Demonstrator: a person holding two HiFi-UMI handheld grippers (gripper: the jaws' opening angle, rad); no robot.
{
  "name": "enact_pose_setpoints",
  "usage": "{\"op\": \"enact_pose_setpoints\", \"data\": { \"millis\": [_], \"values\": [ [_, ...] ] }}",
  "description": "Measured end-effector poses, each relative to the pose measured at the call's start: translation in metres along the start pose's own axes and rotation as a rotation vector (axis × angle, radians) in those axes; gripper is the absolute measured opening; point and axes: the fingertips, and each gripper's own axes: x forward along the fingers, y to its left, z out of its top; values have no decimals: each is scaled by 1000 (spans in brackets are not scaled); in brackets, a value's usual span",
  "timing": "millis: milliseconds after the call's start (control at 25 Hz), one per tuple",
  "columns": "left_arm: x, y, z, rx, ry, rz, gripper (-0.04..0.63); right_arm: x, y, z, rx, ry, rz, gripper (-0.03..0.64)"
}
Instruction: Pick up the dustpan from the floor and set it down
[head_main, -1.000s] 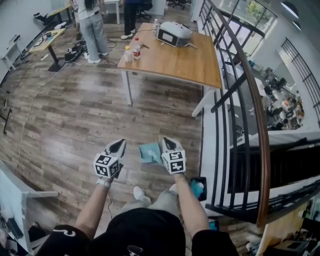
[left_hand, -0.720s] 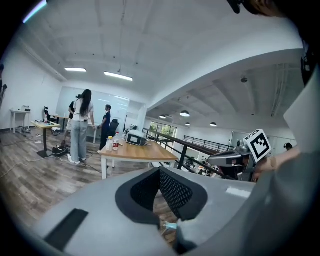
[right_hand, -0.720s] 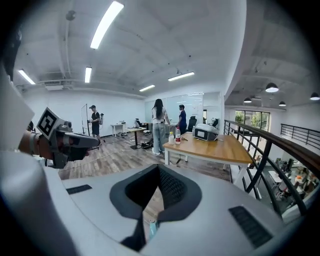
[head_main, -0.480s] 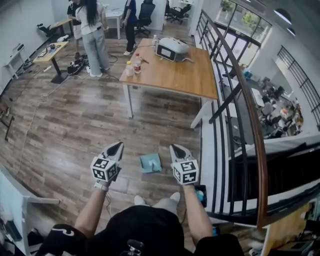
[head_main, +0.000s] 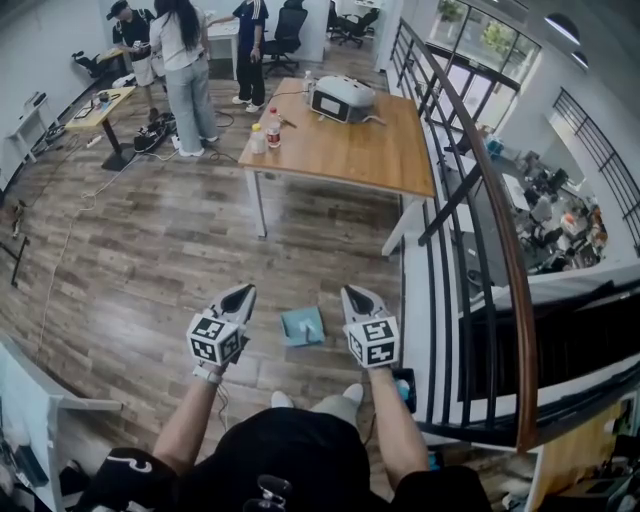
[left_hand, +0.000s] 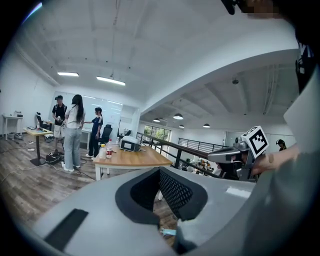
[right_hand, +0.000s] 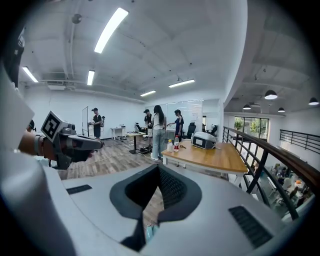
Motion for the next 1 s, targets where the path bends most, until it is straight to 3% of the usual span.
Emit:
{"op": "enact_pose_setpoints", "data": {
  "millis": [1000],
  "values": [
    [2, -7, 0, 5, 4, -18, -3, 5, -5, -9, 17, 25, -3, -5]
  ]
}}
